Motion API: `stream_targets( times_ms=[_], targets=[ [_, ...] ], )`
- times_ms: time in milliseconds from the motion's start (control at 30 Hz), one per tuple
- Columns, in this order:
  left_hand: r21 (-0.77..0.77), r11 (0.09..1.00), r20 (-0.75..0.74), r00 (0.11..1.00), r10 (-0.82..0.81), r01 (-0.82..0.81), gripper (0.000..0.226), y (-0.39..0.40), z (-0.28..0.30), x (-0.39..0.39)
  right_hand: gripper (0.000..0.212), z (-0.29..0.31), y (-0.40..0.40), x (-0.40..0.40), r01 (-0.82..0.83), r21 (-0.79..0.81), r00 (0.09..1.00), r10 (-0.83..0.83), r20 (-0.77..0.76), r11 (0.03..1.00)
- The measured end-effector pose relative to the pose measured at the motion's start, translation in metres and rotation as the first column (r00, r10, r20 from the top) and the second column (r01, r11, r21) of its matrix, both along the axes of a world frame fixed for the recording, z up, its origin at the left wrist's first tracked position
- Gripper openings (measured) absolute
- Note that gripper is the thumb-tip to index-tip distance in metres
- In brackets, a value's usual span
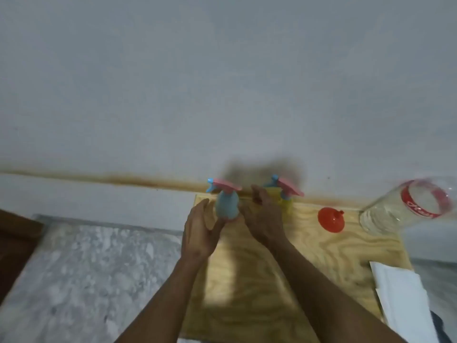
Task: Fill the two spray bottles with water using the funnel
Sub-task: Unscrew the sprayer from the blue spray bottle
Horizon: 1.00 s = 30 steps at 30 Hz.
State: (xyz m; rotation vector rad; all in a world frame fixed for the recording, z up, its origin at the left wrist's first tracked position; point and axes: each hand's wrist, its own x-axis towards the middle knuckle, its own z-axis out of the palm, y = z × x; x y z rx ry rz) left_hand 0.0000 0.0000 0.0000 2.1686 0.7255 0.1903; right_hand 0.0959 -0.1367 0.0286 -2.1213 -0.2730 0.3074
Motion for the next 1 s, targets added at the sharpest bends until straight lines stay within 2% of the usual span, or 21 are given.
stream_targets(
  times_ms=[200,267,400,600,733,833,933,1000],
  targets=[
    [-0.168,0.973,-0.121,0.983,0.138,-0.158,0.081,-0.002,-0.033,0.030,0.057,-0.042,0.022,0.024,0.000,-0.009,0.994,-0.001,-0.106,1.000],
    [-0.222,0.959,-0.107,0.982,0.157,-0.178,0.078,-0.001,-0.037,0.045,0.053,-0.051,0.026,0.031,-0.008,0.044,0.993,0.013,-0.121,0.999],
    [-0.193,0.969,-0.060,0.988,0.143,-0.152,0.064,0.000,-0.058,0.066,0.032,-0.065,0.035,0.039,0.000,0.197,0.994,0.022,-0.109,0.980],
    [-0.303,0.940,-0.031,0.988,0.151,-0.154,0.068,-0.001,-0.081,0.064,0.026,-0.078,0.039,0.039,0.021,0.239,0.993,0.007,-0.116,0.971],
    [-0.306,0.944,0.031,0.990,0.139,-0.123,0.068,-0.005,-0.067,0.052,0.021,-0.068,0.036,0.032,0.021,0.211,0.990,0.010,-0.143,0.977],
    [-0.274,0.959,0.114,0.987,0.113,-0.079,0.068,-0.011,-0.043,0.035,0.026,-0.048,0.029,0.022,0.020,0.210,0.984,0.017,-0.175,0.978],
    [-0.297,0.954,0.181,0.980,0.085,-0.028,0.066,-0.018,-0.017,0.015,0.021,-0.018,0.020,0.011,-0.001,0.250,0.988,0.039,-0.147,0.968],
    [-0.261,0.965,0.231,0.970,0.077,-0.015,0.065,-0.024,-0.001,0.003,0.019,0.005,0.014,0.002,0.011,0.301,0.989,0.035,-0.146,0.954]
  ],
)
